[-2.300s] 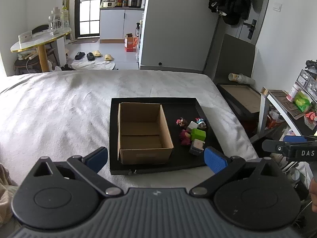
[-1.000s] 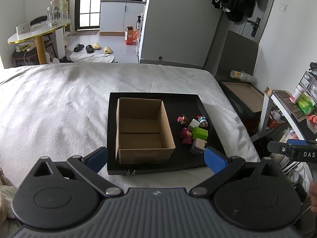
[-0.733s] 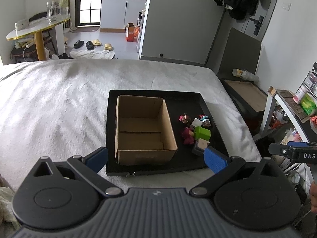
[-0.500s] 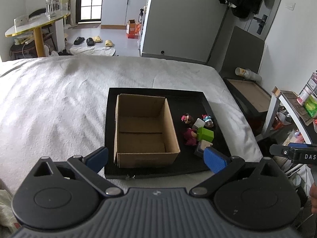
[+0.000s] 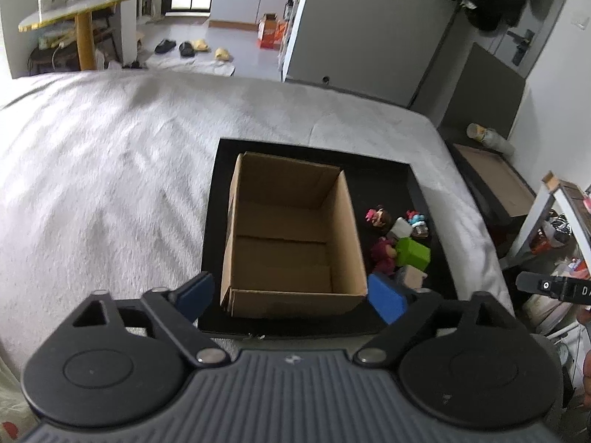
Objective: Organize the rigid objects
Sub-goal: 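Close the left gripper on the box wall while the right gripper grasps the grey cube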
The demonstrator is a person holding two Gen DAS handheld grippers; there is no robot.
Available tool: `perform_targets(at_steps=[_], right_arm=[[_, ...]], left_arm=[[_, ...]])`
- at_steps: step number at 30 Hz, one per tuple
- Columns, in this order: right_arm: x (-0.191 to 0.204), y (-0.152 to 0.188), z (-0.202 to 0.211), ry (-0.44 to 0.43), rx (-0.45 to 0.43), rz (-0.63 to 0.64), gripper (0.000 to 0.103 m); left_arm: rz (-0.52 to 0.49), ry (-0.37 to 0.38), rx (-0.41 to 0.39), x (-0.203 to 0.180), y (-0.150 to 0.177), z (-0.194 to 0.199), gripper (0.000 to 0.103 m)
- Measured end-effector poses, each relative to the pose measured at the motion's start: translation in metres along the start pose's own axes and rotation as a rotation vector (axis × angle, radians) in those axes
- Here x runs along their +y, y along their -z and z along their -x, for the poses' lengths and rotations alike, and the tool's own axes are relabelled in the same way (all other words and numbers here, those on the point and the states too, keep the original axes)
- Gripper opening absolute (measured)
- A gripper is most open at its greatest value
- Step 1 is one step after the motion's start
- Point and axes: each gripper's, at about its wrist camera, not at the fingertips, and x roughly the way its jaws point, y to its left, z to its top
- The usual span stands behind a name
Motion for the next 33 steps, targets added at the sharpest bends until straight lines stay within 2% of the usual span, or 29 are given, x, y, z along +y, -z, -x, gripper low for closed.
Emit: perform_targets(at_steps=[6,10,12,14,25,31,33], right_arm=[[-0.003,-0.010,-0.027,-0.010,0.068,-0.043,0.095],[-0.003,-0.016,-0.048,-0.006,0.112,-0.067,0.093],[-0.005,-0.018,-0.058,-0.010,0.138,-0.091,0.086],[-0.006,-0.021,-0.069,-0.007,0.166,-0.114,0.084],[-0.016,-0.025,-0.128,0.016,0.293,-0.260,0.079],[-0.015,-0.025,-0.159,0.026,0.360,-0.317,0.079],[-0.015,-0.024,-0.169,0.030,0.383,-0.335,0.079]], left_arm=[[0.018,-0.014,0.053,0.014,-0.006,-0.027,0.072],[0.001,-0.016,0.086,0.022,-0.011,-0.045,0.067],[0.005,-0.031,0.101,0.026,-0.013,-0.054,0.065],[0.011,-0.041,0.109,0.030,-0.015,-0.061,0.063],[-0.031,-0.067,0.192,0.048,-0.021,-0.105,0.059],[-0.047,-0.075,0.212,0.052,-0.026,-0.113,0.059],[-0.046,-0.073,0.215,0.052,-0.027,-0.115,0.055]])
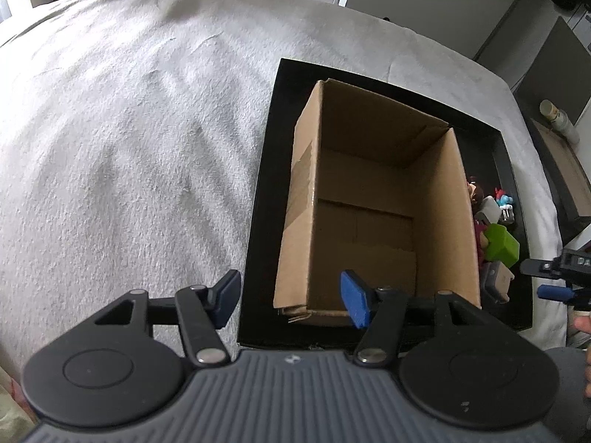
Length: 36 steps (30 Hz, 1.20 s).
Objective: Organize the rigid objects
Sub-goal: 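Close the left gripper on the box wall while the right gripper grasps the grey cube, then carry the grey cube with the right gripper into the box and release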
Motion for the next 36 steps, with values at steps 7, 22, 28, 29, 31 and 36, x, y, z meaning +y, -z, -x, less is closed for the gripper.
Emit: perform_targets(at_steps=[7,22,28,29,31,36], right_arm=[[0.006,-0.004,-0.025,0.036,0.054,-0.028,0.075],[0.004,-0.003,-0.035,0.068,0.079,-0.045,0.042],[0.005,-0.004,-0.015,0.053,0.056,-0.052,0.042],[0.007,-0.005,-0.010,0.046,0.046,-0.048,0.042],[0.013,-0.007,-0.002,0.039,0.031,-0.040,0.042],[0.035,-0.018,0.020,0.002,-0.011,-0.008,0.042]], left_arm=[[-0.001,0.016,-0.026,0.002,-0.003,-0.009,0.043],[-0.089,0.021,-0.006,-0.009,-0.001,-0.020,0.010],[-0.116,0.044,-0.009,-0.012,-0.003,-0.021,0.010],[-0.126,0.051,-0.010,-0.013,-0.002,-0.021,0.010],[-0.138,0.059,-0.012,-0.015,-0.002,-0.021,0.010],[-0.184,0.073,-0.022,-0.021,0.003,-0.019,0.011]])
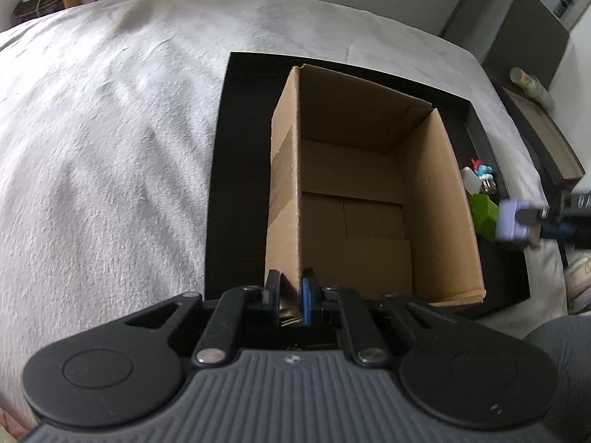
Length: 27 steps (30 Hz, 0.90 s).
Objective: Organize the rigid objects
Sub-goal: 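Carry the grey cube with the right gripper into the box and release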
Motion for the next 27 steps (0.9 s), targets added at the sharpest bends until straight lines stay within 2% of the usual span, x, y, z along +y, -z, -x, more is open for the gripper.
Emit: perform_targets(at_steps=[12,27], right_arm=[[0.066,-0.021,0.033,-0.086,-0.082,0.108,0.042],[0.127,-0.012,0.004,-0.136,-0.013,0.161,0.042]], left_arm=[[-0.016,0.049,0.016,0.001,0.001,-0.001,0.012],[-0.029,0.103,0.034,0.006,-0.001,-0.002,0.013]])
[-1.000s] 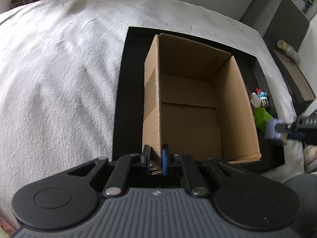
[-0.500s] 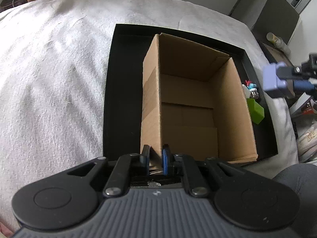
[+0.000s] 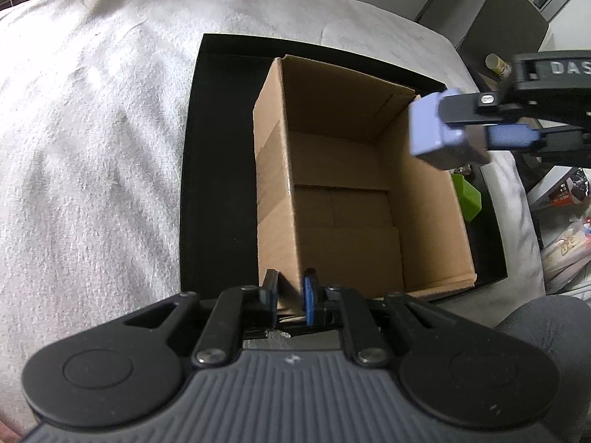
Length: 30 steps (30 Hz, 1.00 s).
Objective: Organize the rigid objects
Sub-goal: 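Carry the grey cube with the right gripper into the box and release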
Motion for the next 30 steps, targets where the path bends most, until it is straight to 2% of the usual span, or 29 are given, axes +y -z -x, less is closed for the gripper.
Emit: perform_targets(at_steps=[18,21,30], right_arm=[[0.032,-0.015,-0.052,-0.015,0.046,-0.035,0.044],[0.032,-0.017,-0.049,-0.029,0.020,-0.051,0.052],[0.011,-0.013,-0.019,-0.018,0.003,-0.053,0.058]], left_arm=[[0.009,0.040,-0.003,0.003,-0.002,-0.003,0.013],[0.013,0.042,-0.004,0.003,-0.004,-0.004,0.013],[0.024,0.041,-0.012,0.002,-0.005,-0.003,0.013]])
